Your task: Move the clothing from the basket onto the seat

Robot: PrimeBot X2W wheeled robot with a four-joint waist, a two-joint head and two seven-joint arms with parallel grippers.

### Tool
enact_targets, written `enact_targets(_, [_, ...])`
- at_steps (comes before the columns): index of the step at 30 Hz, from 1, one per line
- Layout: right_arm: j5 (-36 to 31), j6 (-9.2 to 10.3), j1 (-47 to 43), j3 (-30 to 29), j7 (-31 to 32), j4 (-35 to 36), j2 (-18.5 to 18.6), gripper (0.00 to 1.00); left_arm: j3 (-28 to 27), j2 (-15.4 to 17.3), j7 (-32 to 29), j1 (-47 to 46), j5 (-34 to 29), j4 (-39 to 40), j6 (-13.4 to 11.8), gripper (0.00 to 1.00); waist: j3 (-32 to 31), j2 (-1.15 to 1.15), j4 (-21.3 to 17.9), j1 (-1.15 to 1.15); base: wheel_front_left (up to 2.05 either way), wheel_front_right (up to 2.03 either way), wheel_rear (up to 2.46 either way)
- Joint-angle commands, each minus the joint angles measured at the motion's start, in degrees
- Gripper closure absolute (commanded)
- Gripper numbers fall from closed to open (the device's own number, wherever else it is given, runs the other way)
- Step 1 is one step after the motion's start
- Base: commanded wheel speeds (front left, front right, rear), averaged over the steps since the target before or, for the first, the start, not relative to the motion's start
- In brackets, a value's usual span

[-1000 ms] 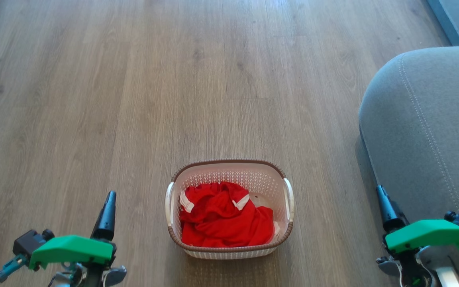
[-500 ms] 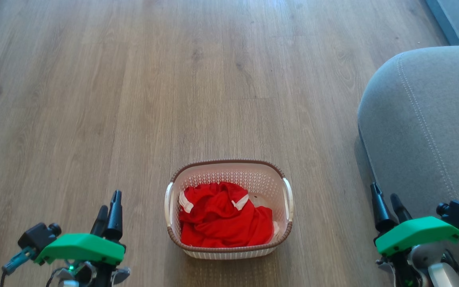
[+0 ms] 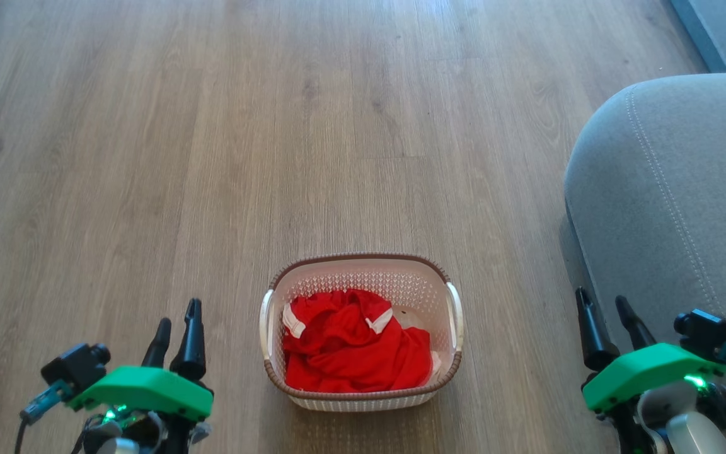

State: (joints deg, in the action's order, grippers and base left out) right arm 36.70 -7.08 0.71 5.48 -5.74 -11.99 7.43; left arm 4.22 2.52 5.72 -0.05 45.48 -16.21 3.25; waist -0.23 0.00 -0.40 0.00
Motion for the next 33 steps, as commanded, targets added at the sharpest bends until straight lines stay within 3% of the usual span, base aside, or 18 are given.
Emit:
enact_targets(1, [-2.4,-0.25,1.7,1.3,-1.0,2.4,1.5,0.0,-0.6,0.3,0.9,-3.2,-2.5,2.1,-0.3,0.0,0.0,0.0,0.0,0.0,0.0,0.0,0.0])
enact_targets(33, [-14.1,-0.35,0.9,4.9,-6.2,4.1,8.5,0.0,1.1,0.3,6.2,-2.9,-23.4,2.6,-1.4,0.0,0.2,0.0,-0.5,0.0,0.0,0.0,0.0])
